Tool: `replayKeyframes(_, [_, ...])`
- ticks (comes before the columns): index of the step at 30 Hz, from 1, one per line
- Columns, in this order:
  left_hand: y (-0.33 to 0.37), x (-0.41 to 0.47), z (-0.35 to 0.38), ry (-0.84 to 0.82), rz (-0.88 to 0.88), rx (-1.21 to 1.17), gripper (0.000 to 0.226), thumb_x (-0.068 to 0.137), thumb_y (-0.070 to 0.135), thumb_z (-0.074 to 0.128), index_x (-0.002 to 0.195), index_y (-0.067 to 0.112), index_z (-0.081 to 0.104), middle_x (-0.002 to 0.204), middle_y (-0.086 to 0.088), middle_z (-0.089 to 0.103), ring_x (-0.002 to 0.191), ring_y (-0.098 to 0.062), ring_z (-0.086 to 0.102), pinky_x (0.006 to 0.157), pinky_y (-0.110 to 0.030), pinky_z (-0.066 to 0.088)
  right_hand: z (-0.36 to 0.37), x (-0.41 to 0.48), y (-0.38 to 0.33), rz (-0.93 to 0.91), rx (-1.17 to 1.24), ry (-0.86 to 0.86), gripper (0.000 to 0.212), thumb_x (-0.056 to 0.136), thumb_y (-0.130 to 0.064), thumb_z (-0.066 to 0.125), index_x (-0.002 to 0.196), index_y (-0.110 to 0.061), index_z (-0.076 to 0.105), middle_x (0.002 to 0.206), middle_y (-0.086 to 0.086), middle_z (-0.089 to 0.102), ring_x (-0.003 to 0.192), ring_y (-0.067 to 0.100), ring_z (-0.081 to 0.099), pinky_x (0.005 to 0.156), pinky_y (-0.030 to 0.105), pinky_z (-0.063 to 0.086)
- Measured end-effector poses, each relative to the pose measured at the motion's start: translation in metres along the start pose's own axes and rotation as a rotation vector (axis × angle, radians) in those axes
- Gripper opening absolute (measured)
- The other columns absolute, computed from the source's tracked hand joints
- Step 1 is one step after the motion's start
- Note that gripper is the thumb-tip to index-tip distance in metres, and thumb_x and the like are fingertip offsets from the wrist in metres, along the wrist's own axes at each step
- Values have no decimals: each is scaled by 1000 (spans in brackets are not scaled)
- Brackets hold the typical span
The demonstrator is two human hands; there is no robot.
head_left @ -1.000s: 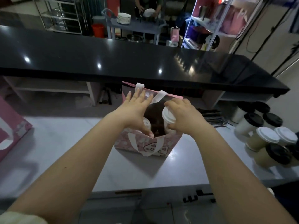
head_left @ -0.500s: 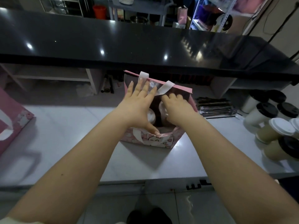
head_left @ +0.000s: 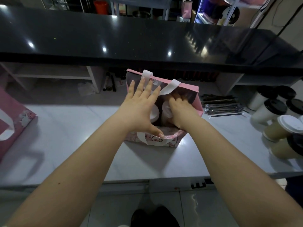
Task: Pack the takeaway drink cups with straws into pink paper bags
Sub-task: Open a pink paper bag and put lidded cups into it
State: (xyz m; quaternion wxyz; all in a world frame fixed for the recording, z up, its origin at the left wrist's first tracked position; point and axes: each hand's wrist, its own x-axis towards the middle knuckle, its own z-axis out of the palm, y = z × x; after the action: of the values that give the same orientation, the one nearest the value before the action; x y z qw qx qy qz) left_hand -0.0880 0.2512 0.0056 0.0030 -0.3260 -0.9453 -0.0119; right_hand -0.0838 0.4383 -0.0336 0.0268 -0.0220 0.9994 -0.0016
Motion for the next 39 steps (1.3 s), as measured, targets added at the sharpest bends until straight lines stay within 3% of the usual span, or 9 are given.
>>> replayKeyframes(3, [2, 2, 0, -21, 0, 8, 148, 48, 92, 58, 153, 20, -16, 160, -9, -25, 142, -28, -33, 117, -53, -16, -6, 9, -4, 3, -62, 16, 70, 81, -9, 67, 139, -13, 27, 132, 16, 40, 116, 39, 44, 87, 46, 44])
replayKeyframes(9, [1, 6, 2, -15, -17, -7, 147, 48, 94, 57, 154, 21, -15, 160, -9, -24, 142, -28, -35, 117, -52, -17, 6, 14, -2, -22, 11, -65, 84, 79, -12, 69, 148, -20, 21, 147, 10, 26, 130, 36, 30, 96, 46, 42])
replayKeyframes(16, [-7, 5, 2, 15, -48, -61, 147, 41, 98, 44, 154, 24, -15, 161, -8, -22, 141, -25, -36, 116, -52, -19, 13, 0, 4, -14, 93, -137, 90, 75, -39, 76, 145, -26, 22, 146, 6, 22, 131, 32, 24, 104, 44, 36])
replayKeyframes(21, [-6, 4, 5, 31, -47, -49, 145, 40, 101, 36, 154, 24, -10, 161, -11, -20, 141, -26, -37, 116, -53, -19, 18, -12, 1, -56, 138, -189, 83, 86, -63, 54, 151, -30, 14, 158, 2, 9, 144, 29, 7, 114, 46, 19])
replayKeyframes(24, [-5, 5, 8, 37, -48, -22, 146, 38, 102, 32, 154, 24, -11, 161, -12, -20, 140, -28, -37, 115, -54, -19, 20, -12, 5, -127, 170, -265, 76, 95, -64, 32, 154, -33, -2, 162, -6, -15, 148, 19, -17, 118, 46, -3])
replayKeyframes(27, [-6, 4, 11, 33, -47, 10, 147, 37, 103, 32, 153, 25, -13, 161, -12, -18, 140, -29, -38, 115, -55, -19, 22, -10, 8, -196, 168, -298, 67, 98, -61, 20, 152, -36, -10, 159, -12, -23, 143, 14, -30, 116, 45, -16])
replayKeyframes(33, [-5, 10, 10, 44, -44, -25, 144, 37, 101, 35, 151, 31, -19, 161, -10, -21, 140, -27, -38, 114, -59, -18, 27, -8, 12, -278, 70, -293, 64, 100, -57, 17, 152, -36, -15, 158, -14, -26, 141, 17, -34, 112, 44, -23])
replayKeyframes(39, [-3, 24, 8, 13, -46, -15, 143, 42, 98, 43, 151, 30, -19, 159, -10, -26, 139, -30, -39, 113, -61, -18, 34, -6, 18, -288, 50, -364, 63, 100, -56, 14, 149, -38, -20, 155, -15, -31, 141, 15, -34, 115, 47, -21])
